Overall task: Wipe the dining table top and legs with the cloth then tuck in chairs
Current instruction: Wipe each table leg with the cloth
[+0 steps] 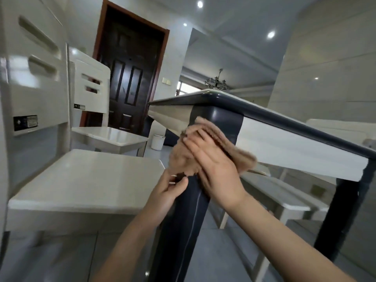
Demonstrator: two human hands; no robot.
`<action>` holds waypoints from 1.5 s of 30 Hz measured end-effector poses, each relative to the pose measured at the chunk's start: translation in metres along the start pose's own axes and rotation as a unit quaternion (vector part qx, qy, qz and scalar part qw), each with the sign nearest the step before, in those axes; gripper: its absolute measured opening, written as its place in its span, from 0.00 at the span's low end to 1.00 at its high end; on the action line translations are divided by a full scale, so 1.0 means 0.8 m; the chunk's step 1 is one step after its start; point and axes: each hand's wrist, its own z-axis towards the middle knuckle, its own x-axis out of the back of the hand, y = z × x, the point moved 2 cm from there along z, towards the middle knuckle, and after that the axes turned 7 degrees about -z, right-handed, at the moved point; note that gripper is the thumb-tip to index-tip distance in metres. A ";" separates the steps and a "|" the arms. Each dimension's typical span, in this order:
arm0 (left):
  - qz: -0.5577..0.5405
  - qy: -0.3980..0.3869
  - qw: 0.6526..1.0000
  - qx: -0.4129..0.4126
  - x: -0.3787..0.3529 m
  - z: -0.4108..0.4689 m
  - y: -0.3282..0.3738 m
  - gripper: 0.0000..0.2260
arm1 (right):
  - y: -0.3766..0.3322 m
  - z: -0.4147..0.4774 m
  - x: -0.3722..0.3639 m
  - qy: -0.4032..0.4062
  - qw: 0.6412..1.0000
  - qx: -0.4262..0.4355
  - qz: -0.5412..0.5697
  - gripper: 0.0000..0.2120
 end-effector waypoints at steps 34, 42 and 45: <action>0.027 -0.017 0.999 0.019 -0.001 -0.002 0.010 0.14 | -0.018 -0.034 -0.005 0.014 0.997 -0.075 0.021 0.22; 0.026 -0.032 0.999 0.017 0.003 -0.002 0.006 0.08 | 0.007 -0.077 0.002 0.058 0.986 -0.153 0.034 0.22; 0.023 -0.013 1.000 0.013 0.004 0.002 0.004 0.11 | -0.002 -0.022 0.003 0.030 0.998 -0.060 0.000 0.22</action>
